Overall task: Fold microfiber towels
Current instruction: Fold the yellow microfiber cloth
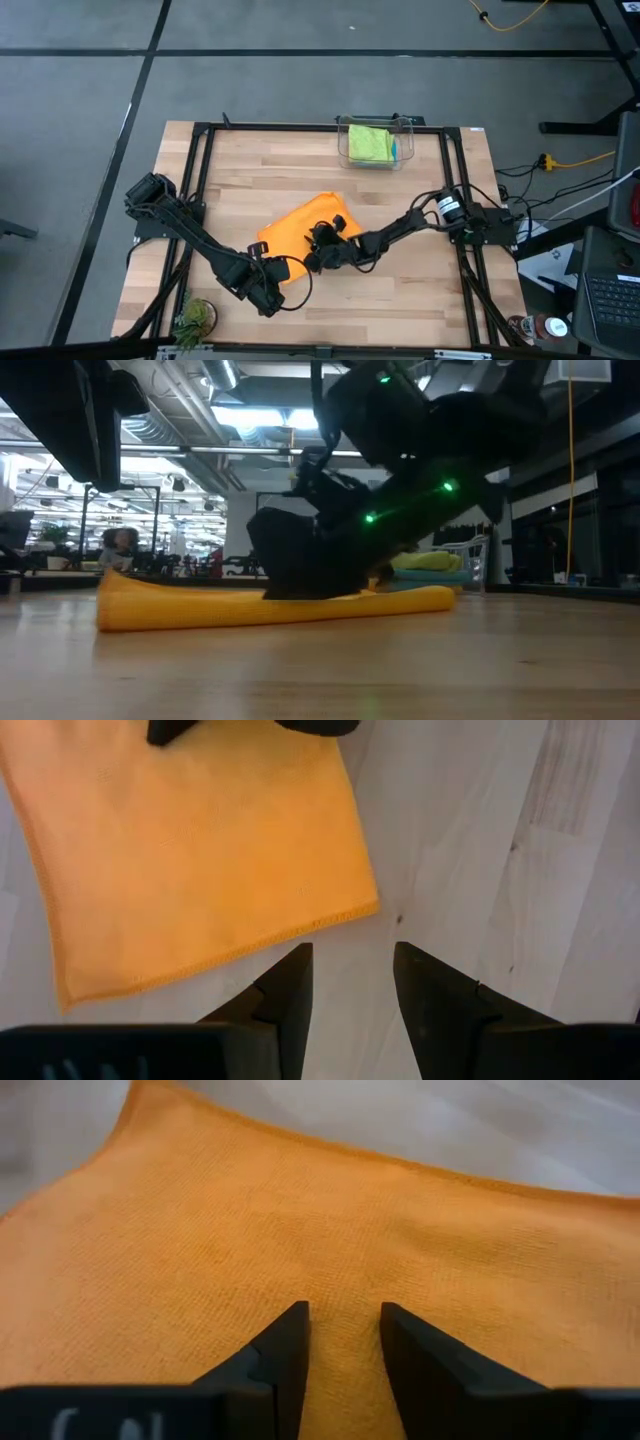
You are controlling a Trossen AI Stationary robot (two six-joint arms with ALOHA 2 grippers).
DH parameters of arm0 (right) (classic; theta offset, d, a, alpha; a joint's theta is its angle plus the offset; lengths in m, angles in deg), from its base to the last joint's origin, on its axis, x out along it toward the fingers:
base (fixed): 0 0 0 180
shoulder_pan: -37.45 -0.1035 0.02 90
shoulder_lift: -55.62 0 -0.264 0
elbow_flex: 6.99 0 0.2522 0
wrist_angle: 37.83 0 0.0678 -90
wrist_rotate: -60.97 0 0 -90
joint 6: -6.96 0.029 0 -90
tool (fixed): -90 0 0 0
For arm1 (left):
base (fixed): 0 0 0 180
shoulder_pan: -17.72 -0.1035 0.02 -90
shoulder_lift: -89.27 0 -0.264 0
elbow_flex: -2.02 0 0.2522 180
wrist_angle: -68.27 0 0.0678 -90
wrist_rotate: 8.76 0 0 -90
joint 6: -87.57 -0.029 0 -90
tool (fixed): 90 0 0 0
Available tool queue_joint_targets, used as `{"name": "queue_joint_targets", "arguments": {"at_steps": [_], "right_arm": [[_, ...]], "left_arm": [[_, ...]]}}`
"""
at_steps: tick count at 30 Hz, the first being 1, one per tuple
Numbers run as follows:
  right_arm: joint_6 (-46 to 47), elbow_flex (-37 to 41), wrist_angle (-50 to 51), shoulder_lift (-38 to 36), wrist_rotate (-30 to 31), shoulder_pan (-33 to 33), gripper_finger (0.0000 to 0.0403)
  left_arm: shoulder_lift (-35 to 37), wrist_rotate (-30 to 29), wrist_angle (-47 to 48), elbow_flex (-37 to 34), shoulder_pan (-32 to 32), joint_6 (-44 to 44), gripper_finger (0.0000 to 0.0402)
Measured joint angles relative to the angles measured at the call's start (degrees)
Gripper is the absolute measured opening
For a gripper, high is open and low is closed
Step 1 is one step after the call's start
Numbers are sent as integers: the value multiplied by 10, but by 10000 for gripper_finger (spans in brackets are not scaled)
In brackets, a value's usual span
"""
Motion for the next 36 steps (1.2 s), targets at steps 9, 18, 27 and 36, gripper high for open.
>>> {"name": "queue_joint_targets", "arguments": {"at_steps": [9, 18, 27, 36], "right_arm": [[-220, -3, -40, -2, -263, 75, 129], [-375, -34, 35, -9, -642, 163, 129], [-391, -83, 127, -55, -638, 137, 129], [-235, -83, 132, -69, -347, 69, 129]], "left_arm": [[0, 0, 0, 0, 0, 0, 134], [0, 0, 0, 0, 0, 0, 134], [0, 0, -6, 0, 0, 0, 134], [0, 0, -12, 0, 0, 0, 134]]}}
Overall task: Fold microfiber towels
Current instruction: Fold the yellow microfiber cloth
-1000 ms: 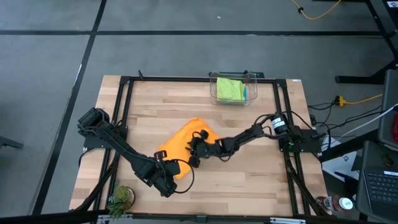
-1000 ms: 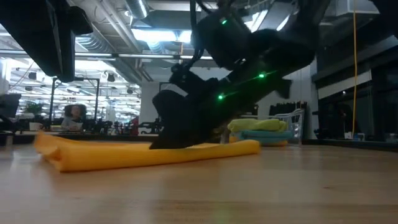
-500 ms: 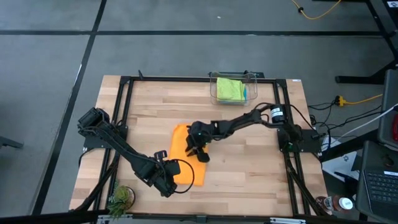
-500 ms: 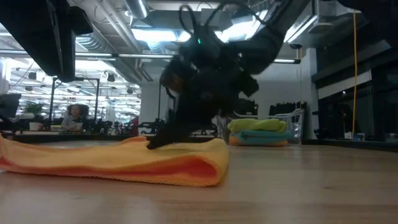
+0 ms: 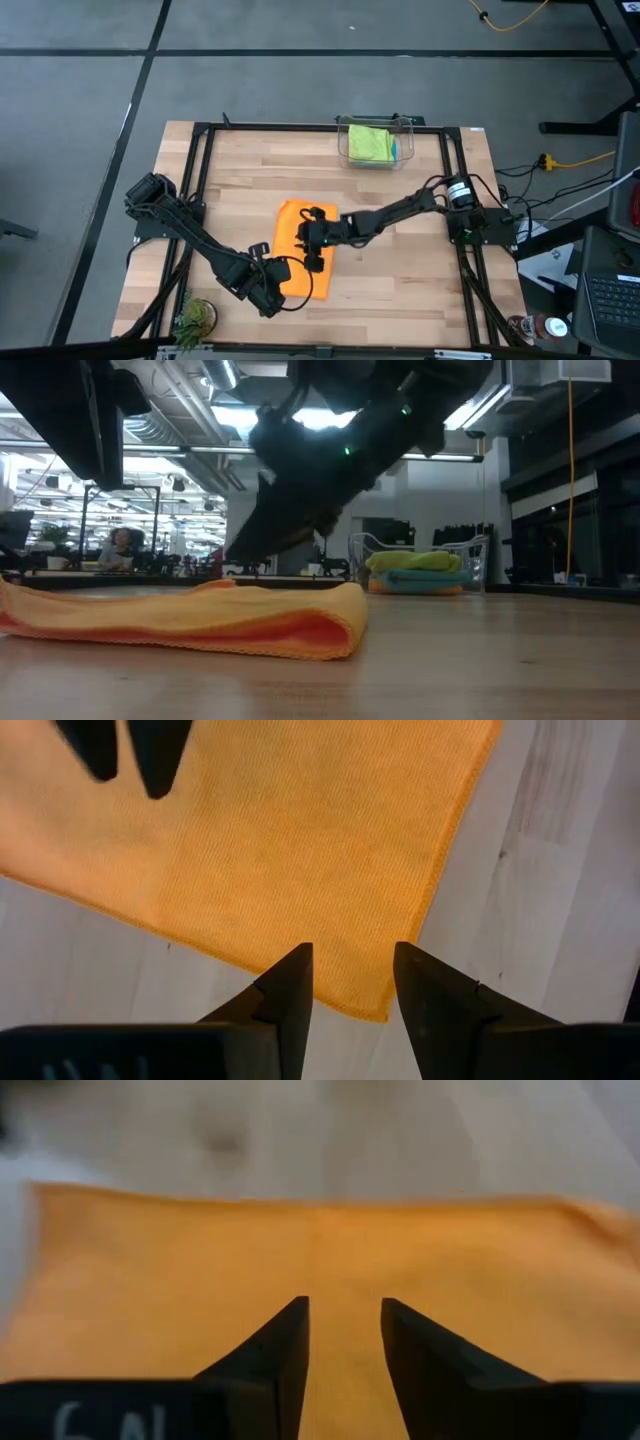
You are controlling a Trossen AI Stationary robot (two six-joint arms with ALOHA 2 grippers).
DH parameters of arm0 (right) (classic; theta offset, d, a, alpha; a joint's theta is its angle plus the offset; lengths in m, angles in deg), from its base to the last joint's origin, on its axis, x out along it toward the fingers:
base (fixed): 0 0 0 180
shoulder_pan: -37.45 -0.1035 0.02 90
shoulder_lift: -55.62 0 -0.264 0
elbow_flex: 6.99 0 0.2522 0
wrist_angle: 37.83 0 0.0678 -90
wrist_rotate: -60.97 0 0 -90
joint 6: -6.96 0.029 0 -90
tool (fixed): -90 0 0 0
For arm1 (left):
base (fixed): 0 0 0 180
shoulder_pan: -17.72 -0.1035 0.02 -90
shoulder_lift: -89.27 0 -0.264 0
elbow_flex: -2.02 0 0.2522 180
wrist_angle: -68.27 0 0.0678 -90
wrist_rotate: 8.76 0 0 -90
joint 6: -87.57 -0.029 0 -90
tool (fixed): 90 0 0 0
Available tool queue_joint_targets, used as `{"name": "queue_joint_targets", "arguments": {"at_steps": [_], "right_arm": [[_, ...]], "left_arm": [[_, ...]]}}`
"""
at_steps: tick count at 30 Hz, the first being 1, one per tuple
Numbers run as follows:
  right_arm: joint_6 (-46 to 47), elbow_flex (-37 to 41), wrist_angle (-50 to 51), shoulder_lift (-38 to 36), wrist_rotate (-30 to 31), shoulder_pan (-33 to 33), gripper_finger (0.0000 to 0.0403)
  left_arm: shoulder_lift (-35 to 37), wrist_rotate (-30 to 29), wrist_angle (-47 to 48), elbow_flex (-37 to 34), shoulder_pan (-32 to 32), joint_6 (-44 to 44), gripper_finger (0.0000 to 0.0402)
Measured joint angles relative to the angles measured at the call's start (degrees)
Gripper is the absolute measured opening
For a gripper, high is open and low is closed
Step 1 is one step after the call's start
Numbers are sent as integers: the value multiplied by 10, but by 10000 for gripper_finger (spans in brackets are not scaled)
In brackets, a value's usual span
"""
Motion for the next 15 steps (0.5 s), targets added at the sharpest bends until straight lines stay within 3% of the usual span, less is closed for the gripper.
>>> {"name": "queue_joint_targets", "arguments": {"at_steps": [6, 15], "right_arm": [[56, 0, -19, 38, 130, -41, 129], [138, 0, -112, 85, 168, -53, 129]], "left_arm": [[0, -12, -5, 0, 0, -1, 134], [0, -12, -8, 0, 0, -1, 134]]}}
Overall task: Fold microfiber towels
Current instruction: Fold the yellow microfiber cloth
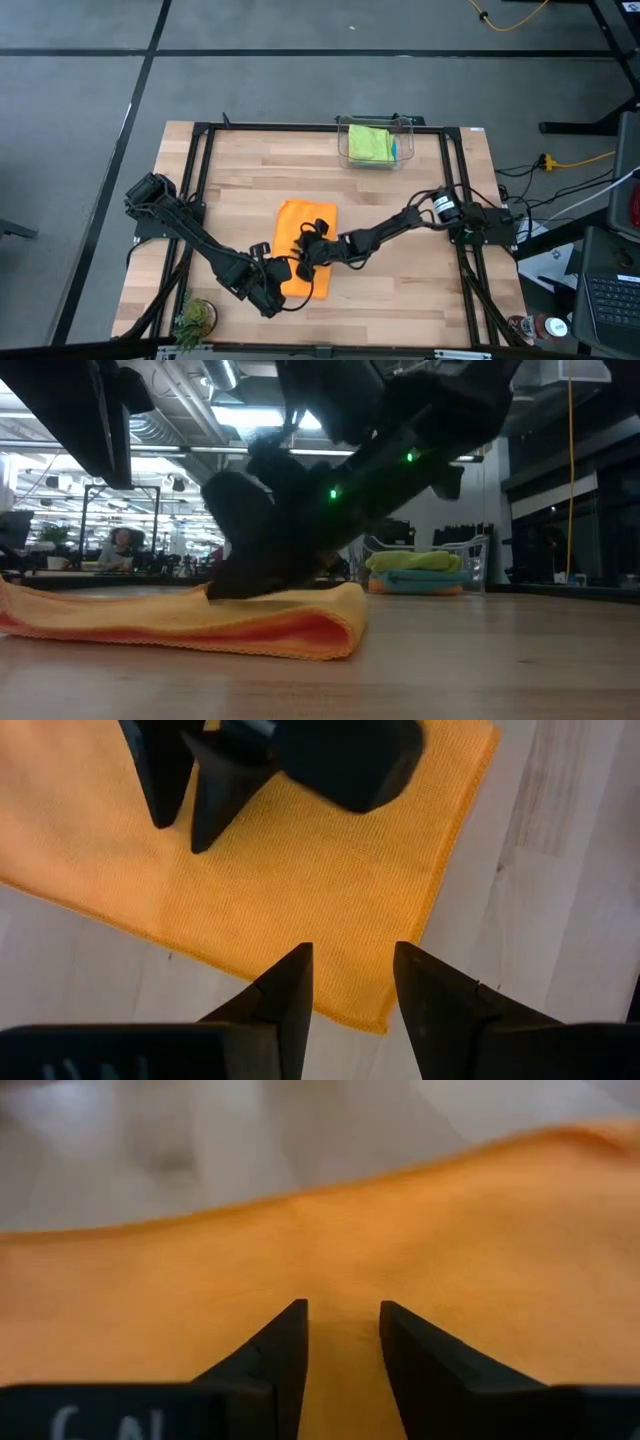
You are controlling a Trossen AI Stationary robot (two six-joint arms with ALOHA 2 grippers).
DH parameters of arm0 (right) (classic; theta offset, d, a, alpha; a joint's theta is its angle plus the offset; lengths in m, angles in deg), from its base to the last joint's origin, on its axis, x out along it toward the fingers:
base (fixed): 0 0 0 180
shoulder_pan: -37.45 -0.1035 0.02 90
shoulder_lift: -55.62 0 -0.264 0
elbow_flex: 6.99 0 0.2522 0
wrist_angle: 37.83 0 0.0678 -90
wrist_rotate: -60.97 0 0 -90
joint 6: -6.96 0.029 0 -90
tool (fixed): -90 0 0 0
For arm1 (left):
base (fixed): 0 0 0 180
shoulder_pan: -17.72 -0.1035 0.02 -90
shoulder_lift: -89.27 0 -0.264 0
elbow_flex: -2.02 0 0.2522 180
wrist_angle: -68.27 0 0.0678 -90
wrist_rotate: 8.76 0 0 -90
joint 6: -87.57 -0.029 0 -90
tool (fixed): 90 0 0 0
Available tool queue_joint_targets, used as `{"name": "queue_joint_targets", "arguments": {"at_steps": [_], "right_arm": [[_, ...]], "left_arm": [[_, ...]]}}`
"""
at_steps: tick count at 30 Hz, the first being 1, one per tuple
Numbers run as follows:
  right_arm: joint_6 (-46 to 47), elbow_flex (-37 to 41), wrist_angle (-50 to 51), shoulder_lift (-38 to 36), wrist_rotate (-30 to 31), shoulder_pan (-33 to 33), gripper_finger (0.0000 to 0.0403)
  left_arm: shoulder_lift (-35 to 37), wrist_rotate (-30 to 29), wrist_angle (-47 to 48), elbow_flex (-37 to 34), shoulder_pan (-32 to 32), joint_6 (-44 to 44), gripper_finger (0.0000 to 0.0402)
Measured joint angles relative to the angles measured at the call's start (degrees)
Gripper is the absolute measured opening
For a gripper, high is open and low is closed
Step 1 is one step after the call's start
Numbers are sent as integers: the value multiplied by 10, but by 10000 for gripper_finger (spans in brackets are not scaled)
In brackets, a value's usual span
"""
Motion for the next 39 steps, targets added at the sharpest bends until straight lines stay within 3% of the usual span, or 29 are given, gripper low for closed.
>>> {"name": "queue_joint_targets", "arguments": {"at_steps": [6, 9, 11, 16, 19, 24, 29, 35, 39], "right_arm": [[22, -2, -10, 24, 39, 0, 129], [-36, -2, -5, 24, 28, 0, 129], [-91, -2, -3, 20, 2, 2, 129], [-130, -3, -9, 17, -172, 25, 129], [-182, -3, -2, 17, -211, 39, 129], [-230, 0, 2, 2, -218, 50, 129], [-202, 2, 72, -58, -212, 48, 129], [-110, 1, 262, -136, -215, 23, 129], [-120, 0, 364, -164, -215, 0, 129]], "left_arm": [[0, 0, -2, 0, 0, 0, 133], [0, 0, -5, 0, 0, 0, 133], [0, 0, -6, 0, 0, 0, 133], [0, 0, -6, 0, 0, 0, 133], [0, 0, -8, 0, 0, 0, 133], [0, 0, -10, 0, 0, 0, 133], [0, -1, -13, 0, 0, 0, 133], [0, -1, -21, 0, 0, 0, 133], [0, -1, -33, 0, 0, 0, 133]]}}
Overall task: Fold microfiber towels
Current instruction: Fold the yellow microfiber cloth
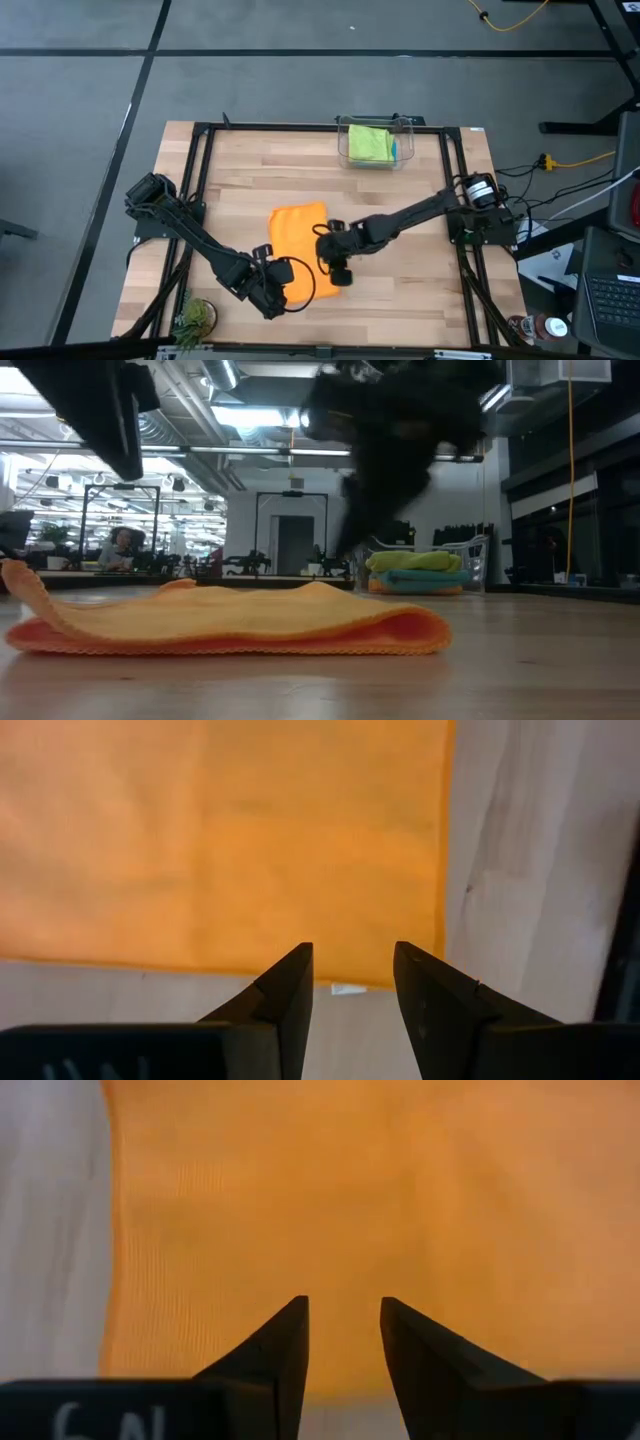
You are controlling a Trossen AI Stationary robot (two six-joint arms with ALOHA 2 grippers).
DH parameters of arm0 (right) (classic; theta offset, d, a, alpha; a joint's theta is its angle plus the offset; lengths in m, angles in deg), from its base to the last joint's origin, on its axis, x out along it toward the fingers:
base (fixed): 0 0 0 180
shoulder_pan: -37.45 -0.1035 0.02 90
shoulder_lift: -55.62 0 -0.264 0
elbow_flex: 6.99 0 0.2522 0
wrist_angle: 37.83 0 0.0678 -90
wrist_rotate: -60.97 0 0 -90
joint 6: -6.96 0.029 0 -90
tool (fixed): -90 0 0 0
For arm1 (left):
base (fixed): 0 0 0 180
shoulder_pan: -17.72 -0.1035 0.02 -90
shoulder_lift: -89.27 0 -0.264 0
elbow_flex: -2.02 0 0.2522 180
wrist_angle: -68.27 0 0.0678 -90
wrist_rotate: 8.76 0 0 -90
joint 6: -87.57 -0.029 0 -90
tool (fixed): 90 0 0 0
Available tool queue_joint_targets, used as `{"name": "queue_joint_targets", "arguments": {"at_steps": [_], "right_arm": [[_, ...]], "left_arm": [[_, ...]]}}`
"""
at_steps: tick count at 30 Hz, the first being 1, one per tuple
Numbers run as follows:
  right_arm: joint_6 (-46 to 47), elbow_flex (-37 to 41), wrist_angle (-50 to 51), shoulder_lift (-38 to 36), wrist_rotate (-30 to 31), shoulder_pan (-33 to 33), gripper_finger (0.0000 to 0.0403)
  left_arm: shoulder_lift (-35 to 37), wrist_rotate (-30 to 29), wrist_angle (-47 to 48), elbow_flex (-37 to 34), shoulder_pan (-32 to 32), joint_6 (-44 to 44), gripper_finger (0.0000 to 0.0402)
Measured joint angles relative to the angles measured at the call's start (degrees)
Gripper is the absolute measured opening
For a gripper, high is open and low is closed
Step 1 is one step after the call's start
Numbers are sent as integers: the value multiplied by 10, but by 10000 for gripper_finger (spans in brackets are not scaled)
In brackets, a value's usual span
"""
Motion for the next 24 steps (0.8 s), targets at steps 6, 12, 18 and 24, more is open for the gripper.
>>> {"name": "queue_joint_targets", "arguments": {"at_steps": [6, 12, 18, 24], "right_arm": [[2, 0, 38, -2, -17, -43, 129], [-5, 0, 37, -2, -18, -79, 129], [-5, 0, 37, -2, -18, -104, 129], [-6, 0, 37, -2, -18, -117, 129]], "left_arm": [[0, 0, -38, 0, 0, 0, 133], [0, 0, -40, 0, -1, -1, 134], [0, 0, -40, 0, -1, -1, 134], [0, 1, -40, 0, 2, -2, 134]]}}
